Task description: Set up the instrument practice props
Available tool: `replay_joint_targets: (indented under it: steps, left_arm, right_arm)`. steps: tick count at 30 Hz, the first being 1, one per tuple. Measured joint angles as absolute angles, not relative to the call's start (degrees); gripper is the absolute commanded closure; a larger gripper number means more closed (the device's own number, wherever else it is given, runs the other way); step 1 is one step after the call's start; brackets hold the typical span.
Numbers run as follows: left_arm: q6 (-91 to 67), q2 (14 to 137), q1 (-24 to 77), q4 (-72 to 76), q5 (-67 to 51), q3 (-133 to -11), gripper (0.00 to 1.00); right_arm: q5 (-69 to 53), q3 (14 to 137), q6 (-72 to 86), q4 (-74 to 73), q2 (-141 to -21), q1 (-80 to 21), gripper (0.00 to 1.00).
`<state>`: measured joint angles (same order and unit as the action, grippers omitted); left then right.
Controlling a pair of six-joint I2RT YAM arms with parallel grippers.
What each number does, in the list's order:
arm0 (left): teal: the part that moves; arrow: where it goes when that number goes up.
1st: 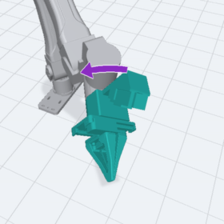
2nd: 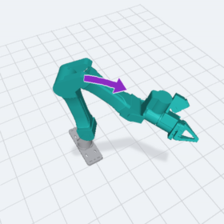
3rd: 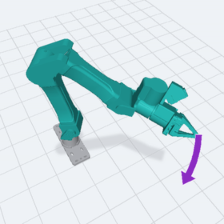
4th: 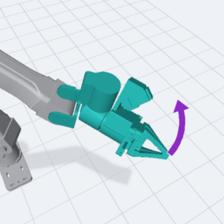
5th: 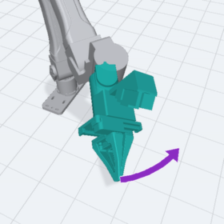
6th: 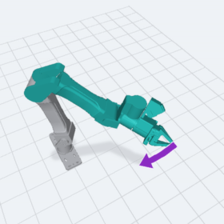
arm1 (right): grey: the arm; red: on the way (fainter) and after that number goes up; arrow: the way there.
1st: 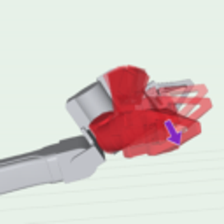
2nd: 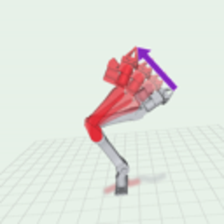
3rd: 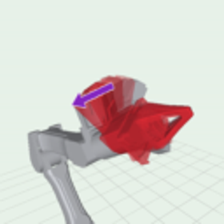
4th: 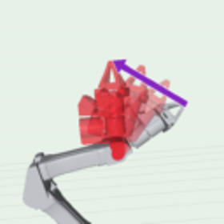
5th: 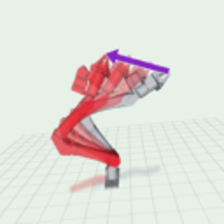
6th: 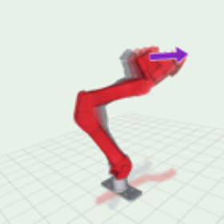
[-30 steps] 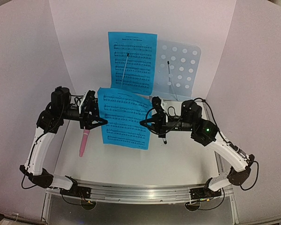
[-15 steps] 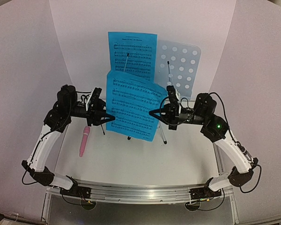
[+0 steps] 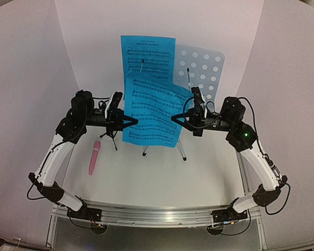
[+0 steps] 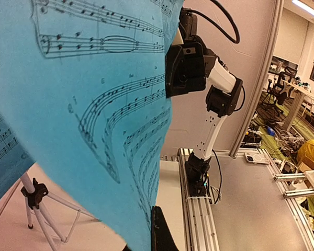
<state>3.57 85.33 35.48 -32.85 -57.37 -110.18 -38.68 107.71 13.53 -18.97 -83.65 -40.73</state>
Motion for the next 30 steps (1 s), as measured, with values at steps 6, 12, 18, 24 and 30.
replay_joint_targets:
  steps: [6,12,18,24,30]
  left_arm:
    - [-4.8,85.7,36.4,-31.7,-53.9,-110.9,1.00]
    - [-15.2,85.7,37.2,-29.5,-50.6,-112.3,1.00]
    - [-24.5,87.2,38.6,-27.8,-49.3,-113.3,1.00]
    - [-31.6,90.4,38.6,-23.9,-48.0,-115.8,1.00]
    - [-27.1,92.9,38.6,-25.4,-46.1,-121.4,1.00]
  right_arm:
    - [-31.4,108.8,15.9,-19.6,-84.5,-40.1,0.64]
    - [-20.2,112.0,20.1,-19.8,-85.4,-40.1,0.60]
    - [-9.1,116.5,24.1,-19.8,-88.3,-40.1,0.58]
    - [-3.0,119.7,26.2,-19.8,-91.3,-40.0,0.60]
    - [0.0,119.5,26.0,-19.9,-91.0,-40.0,0.46]
